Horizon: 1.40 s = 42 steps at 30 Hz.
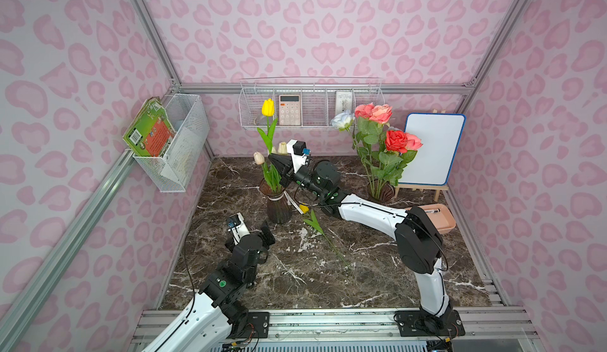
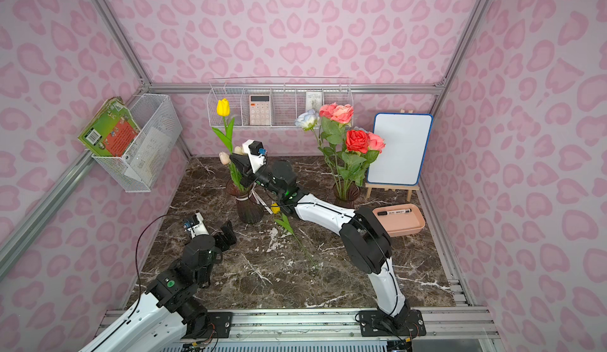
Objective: Arrange the flowers in different vases according to their variety
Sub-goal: Insert the flower into the vase, then pick up the flower at the center of the board.
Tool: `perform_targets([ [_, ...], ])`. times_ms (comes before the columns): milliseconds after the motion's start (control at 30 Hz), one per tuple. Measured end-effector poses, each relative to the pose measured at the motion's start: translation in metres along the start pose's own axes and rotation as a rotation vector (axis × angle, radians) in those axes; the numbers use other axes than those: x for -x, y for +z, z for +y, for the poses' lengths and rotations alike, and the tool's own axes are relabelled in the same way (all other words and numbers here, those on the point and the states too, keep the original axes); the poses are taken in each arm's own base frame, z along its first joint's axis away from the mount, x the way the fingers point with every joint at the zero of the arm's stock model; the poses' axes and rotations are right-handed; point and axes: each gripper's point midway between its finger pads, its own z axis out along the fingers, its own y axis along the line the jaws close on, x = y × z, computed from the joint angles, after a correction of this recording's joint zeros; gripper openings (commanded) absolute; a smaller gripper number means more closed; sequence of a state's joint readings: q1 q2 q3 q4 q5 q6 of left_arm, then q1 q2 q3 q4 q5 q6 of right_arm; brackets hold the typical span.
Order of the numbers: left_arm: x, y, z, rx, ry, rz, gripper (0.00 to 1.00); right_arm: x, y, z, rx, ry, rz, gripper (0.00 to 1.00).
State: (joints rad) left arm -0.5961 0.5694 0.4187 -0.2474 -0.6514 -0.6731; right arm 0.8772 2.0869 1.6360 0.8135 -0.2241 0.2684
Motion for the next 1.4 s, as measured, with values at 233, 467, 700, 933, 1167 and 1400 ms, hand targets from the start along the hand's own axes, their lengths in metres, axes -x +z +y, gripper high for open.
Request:
perform_targets([
  [233,0.001,-0.001,0.0,-0.005,0.001,-0.006,0.97,-0.01,-0.006,-0.002,0.008,0.045,0.034,0.36],
  [467,-0.001,-0.001,-0.001,-0.009,0.016,0.003,0.97,0.031,-0.017,0.01,0.019,0.04,0.009,0.51],
  [700,-0.001,-0.001,-0.004,-0.026,0.019,0.008,0.96,0.042,-0.032,0.015,0.004,0.058,0.081,0.55],
  [933,-0.004,0.002,-0.007,-0.032,0.035,0.023,0.98,0.036,-0.061,0.016,-0.037,0.082,0.183,0.58],
  [1167,-0.007,0.003,-0.022,-0.089,0.045,0.058,0.98,0.028,-0.105,0.009,-0.122,0.1,0.278,0.6],
  [1400,-0.012,0.002,-0.041,-0.167,0.067,0.116,0.99,-0.007,-0.16,0.006,-0.198,0.147,0.402,0.6],
])
